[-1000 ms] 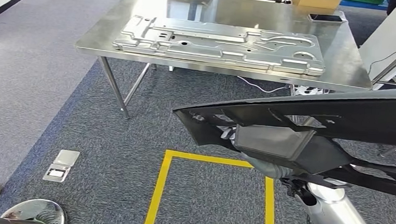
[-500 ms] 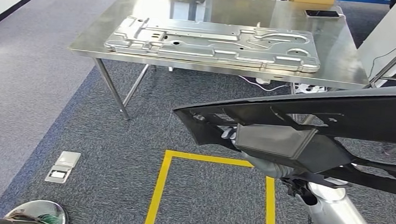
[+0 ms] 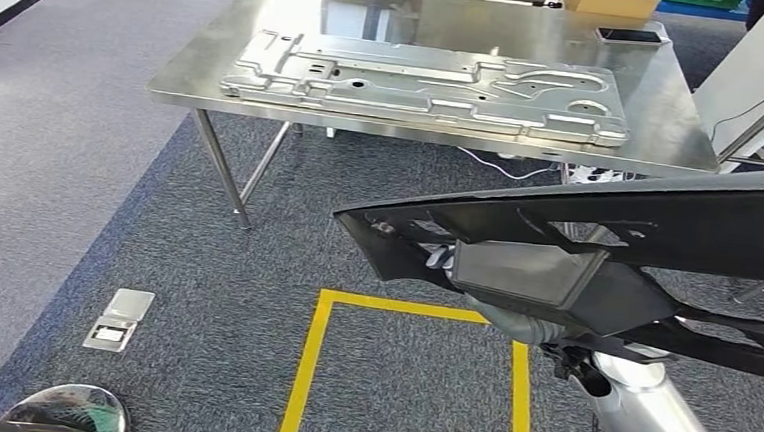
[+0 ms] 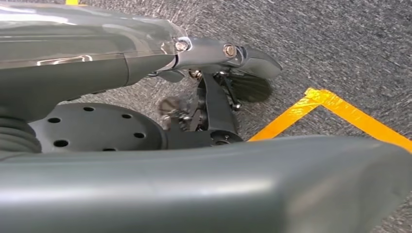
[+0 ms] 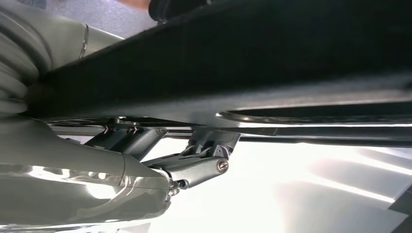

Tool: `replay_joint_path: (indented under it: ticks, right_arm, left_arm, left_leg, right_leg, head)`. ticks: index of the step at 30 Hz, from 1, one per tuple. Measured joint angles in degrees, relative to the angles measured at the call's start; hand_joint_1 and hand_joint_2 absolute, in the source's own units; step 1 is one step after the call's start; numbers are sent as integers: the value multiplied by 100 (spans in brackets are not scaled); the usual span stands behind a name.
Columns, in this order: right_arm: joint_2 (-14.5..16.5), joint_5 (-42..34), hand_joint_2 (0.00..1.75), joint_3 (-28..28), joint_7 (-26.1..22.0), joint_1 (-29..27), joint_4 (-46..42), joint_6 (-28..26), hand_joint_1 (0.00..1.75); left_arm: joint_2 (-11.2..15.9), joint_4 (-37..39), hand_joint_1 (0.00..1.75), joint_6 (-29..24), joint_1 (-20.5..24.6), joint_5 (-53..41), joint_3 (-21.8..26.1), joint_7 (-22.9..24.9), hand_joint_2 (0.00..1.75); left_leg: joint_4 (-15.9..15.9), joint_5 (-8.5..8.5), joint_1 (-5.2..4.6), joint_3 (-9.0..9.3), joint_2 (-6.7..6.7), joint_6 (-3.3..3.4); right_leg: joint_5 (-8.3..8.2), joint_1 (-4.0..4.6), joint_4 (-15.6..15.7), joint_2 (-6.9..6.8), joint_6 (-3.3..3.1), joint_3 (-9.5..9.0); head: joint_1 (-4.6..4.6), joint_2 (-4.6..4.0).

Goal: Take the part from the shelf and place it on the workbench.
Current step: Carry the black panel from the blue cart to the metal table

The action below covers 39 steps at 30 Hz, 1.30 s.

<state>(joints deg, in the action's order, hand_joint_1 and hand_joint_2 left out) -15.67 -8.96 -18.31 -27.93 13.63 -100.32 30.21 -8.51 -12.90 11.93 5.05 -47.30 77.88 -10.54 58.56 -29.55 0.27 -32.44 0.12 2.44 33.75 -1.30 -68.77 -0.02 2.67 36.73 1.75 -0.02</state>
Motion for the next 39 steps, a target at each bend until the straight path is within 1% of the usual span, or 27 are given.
replay_joint_path:
  ticks: [1,2,3,7,8,9,11,12,13,14,16,17,18,21,23,24,26,27,28,29,30,31,32,33,34,37,39]
  right_arm:
    - [0,0,175,1,0,4,1,0,175]
    - [0,-1,175,1,0,8,0,0,175]
    - [0,-1,175,1,0,6,-1,0,175]
    - [0,-2,175,1,0,-1,-5,0,175]
    - [0,-2,175,1,0,4,-7,0,175]
    - [0,-2,175,1,0,7,-8,0,175]
    - [0,-1,175,-2,0,5,-7,0,175]
    - [0,-1,175,-4,0,3,-7,0,175]
    - [0,0,175,-5,0,2,-7,0,175]
    - [0,0,175,-5,0,3,-7,0,175]
    - [0,0,175,-5,-1,8,-7,0,175]
    - [1,0,175,-5,-1,11,-7,0,175]
    - [1,0,175,-5,-1,13,-7,0,175]
    - [1,-1,175,-4,0,13,-9,0,175]
    - [0,-2,175,1,-1,25,-13,0,175]
    - [0,-2,175,3,-1,29,-14,0,175]
    - [0,-1,175,2,-1,22,-8,0,175]
    - [0,0,175,1,0,10,-5,0,175]
    - [0,0,175,-1,0,0,-2,0,175]
    - [0,0,175,-1,0,-5,-2,0,175]
    - [0,0,175,-1,0,-4,-2,0,175]
    - [0,0,175,0,0,-1,-2,0,175]
    - [0,0,175,-1,0,3,-2,0,175]
    - [0,0,175,-1,0,4,-2,0,175]
    - [0,0,175,-1,0,2,-3,0,175]
    - [0,0,175,2,0,1,-9,0,175]
    - [0,-1,175,2,-1,16,-16,0,175]
  left_arm:
    - [-1,0,0,0,0,0,0,0,175]
    - [-1,0,0,0,2,0,0,0,175]
    - [-2,0,0,0,3,0,0,0,175]
    - [-1,0,0,0,6,0,0,0,175]
    - [-1,0,0,0,9,0,0,0,175]
    - [-1,0,0,0,11,-1,0,0,175]
    - [-1,0,0,0,6,-1,0,0,175]
    - [-1,0,0,0,0,-1,0,1,175]
    - [-1,0,0,0,-4,0,0,1,175]
    - [-1,0,0,0,-7,-1,0,1,175]
    - [0,0,0,0,-6,-1,0,0,175]
    - [1,0,0,0,-4,-1,0,-1,175]
    - [2,0,0,0,-2,0,0,-1,175]
    - [3,0,0,-1,4,-1,0,0,175]
    - [3,0,0,-1,4,-1,0,-1,175]
    - [3,0,0,-1,5,0,0,-1,175]
    - [2,0,0,0,7,0,0,-1,175]
    - [2,0,0,0,4,0,0,-1,175]
    - [1,0,0,0,2,0,0,0,175]
    - [1,0,0,0,1,0,0,0,175]
    - [1,0,0,0,2,0,0,0,175]
    - [0,0,0,0,3,0,0,0,175]
    - [-1,0,0,0,5,0,0,0,175]
    - [-1,0,0,0,8,0,0,0,175]
    - [-1,0,0,0,7,0,0,0,175]
    - [-2,0,0,0,6,0,0,0,175]
    - [-3,0,0,0,15,-1,0,-1,175]
  left_leg:
    - [9,-14,-7,7,-2,-18]
    - [28,-27,-17,1,-6,-40]
    - [43,-36,-28,-10,-9,-62]
    - [112,-98,-25,-46,-11,-137]
    - [245,-199,-17,-98,-12,-166]
    - [499,-360,-8,-207,-12,-197]
    - [1253,-712,10,-546,-12,-237]
    - [1551,-800,15,-687,-12,-246]
    - [1660,-778,17,-746,-12,-246]
    - [1539,-647,17,-701,-12,-235]
    - [817,-236,5,-380,-15,-177]
    - [471,-86,-9,-224,-18,-143]
    - [234,-12,-23,-118,-22,-113]
    - [85,-28,-36,-69,-23,-62]
    - [33,-5,-14,-51,-14,-20]
    - [8,8,-1,-42,-7,0]
    - [6,10,-5,-43,1,15]
    - [8,9,-7,-43,4,15]
    - [10,8,-7,-41,6,15]
    - [12,6,-6,-35,5,13]
    - [16,1,-3,-24,4,6]
    - [22,-10,-2,-14,2,-7]
    - [40,-24,-13,-15,-2,-27]
    - [56,-34,-24,-26,-5,-49]
    - [67,-39,-34,-40,-7,-70]
    - [75,-59,-23,-56,-11,-138]
    - [346,-262,-4,-167,-13,-208]
  right_leg:
    - [-176,-2,385,-3,-4,-179]
    - [-289,1,705,-1,-19,-319]
    - [-329,6,885,3,-40,-391]
    - [-320,6,956,16,-159,-398]
    - [-326,-5,961,7,-191,-400]
    - [-328,-13,964,-3,-217,-401]
    - [-324,-9,963,-17,-243,-399]
    - [-323,-7,962,-20,-246,-400]
    - [-321,-5,962,-19,-246,-404]
    - [-317,-3,962,-14,-246,-411]
    - [-303,0,963,-3,-238,-436]
    - [-293,8,960,4,-226,-443]
    - [-286,13,957,6,-206,-442]
    - [-277,13,960,5,-115,-430]
    - [-149,10,824,5,-64,-385]
    - [-1,10,606,5,-49,-295]
    - [356,11,-100,6,-35,24]
    - [463,11,-423,6,-25,174]
    - [466,10,-585,5,-17,253]
    - [353,6,-518,4,-9,225]
    - [151,1,-234,2,-4,98]
    - [-66,-4,171,-2,-4,-82]
    - [-222,-2,539,-6,-7,-245]
    - [-304,1,795,-3,-24,-351]
    - [-317,8,916,3,-48,-394]
    - [-311,12,947,18,-141,-394]
    - [-326,-11,962,1,-209,-398]
  head:
    - [0,0]
    - [-1,0]
    - [1,0]
    - [1,0]
    - [2,1]
    - [2,1]
    - [2,1]
    - [2,0]
    - [2,0]
    - [2,0]
    - [2,0]
    - [2,0]
    - [2,0]
    - [1,0]
    - [-1,0]
    - [0,0]
    - [-1,0]
    - [0,0]
    - [0,0]
    - [-1,0]
    - [-1,0]
    - [-2,0]
    - [-2,0]
    - [-1,0]
    - [0,0]
    - [3,1]
    - [4,0]
